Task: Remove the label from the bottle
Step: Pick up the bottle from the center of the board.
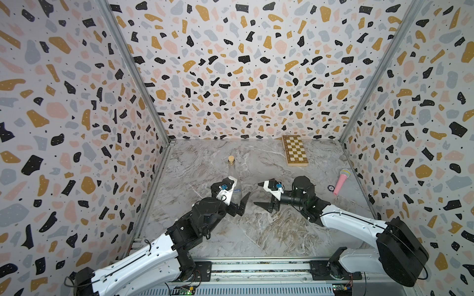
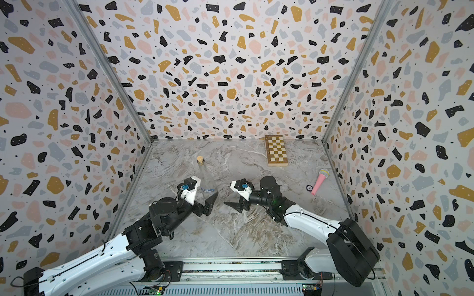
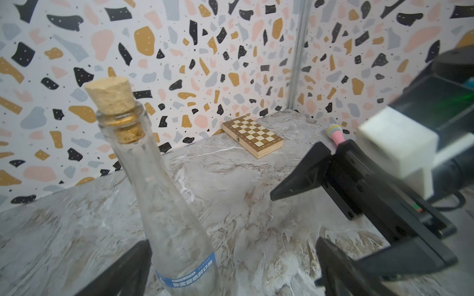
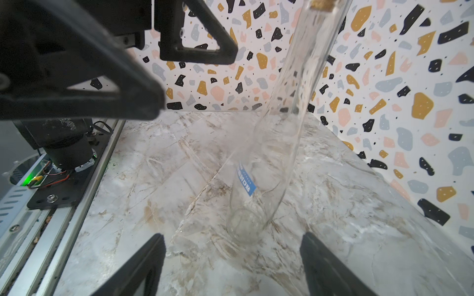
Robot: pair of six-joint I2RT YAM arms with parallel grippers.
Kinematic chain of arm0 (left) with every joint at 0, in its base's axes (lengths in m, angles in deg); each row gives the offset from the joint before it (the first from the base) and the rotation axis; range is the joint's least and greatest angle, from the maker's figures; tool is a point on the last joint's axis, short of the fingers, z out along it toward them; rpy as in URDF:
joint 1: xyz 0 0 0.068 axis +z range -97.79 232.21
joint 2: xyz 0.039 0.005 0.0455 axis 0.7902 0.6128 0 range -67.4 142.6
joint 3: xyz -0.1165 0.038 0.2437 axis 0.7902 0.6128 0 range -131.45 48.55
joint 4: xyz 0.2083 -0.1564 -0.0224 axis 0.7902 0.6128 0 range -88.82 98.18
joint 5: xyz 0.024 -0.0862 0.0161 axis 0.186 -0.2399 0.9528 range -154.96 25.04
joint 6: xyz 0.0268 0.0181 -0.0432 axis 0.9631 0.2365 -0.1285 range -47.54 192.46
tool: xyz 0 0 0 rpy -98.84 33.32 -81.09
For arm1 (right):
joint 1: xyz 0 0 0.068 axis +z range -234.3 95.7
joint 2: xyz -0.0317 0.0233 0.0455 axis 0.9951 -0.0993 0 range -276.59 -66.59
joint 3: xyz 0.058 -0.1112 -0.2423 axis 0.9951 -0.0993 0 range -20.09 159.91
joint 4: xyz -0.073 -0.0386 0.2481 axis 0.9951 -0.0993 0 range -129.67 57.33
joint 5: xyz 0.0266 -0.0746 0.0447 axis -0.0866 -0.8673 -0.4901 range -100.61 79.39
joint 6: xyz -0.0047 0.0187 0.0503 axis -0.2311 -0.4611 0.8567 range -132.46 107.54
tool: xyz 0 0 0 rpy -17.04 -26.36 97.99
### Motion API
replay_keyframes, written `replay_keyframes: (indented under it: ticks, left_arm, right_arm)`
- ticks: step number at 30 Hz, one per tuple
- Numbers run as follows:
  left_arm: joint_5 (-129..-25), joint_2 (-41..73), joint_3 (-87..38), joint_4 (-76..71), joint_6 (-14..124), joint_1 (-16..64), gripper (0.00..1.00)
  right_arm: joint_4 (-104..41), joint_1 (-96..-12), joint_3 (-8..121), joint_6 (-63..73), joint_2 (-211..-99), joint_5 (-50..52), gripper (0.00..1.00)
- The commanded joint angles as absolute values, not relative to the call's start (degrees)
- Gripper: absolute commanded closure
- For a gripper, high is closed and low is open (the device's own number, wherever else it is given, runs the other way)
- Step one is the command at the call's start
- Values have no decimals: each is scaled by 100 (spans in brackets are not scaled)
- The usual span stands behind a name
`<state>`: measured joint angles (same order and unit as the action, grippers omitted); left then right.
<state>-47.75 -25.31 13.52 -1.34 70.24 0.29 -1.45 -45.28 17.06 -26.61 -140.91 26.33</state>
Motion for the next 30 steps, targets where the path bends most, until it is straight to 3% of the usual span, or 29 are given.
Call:
replay_keyframes:
  ticks: [1, 6, 10, 30]
  left_arm:
    - [-5724, -2690, 1357, -274, 7681, 518, 0]
    - [-7300, -2523, 1322, -614, 7405, 1917, 2]
    - [-8250, -2304, 1283, -879, 7663, 2441, 6]
    - [-9140, -583, 816, -2298, 7779, 3362, 9]
  right_arm:
    - [-221, -4672, 2109, -2871, -14166, 3121, 15]
    - [-782, -4847, 2527, -3273, -14430, 3642, 15]
    - [-833, -4855, 2703, -3443, -14579, 3804, 15]
    - [-978, -4847, 2958, -3686, -14858, 4230, 16]
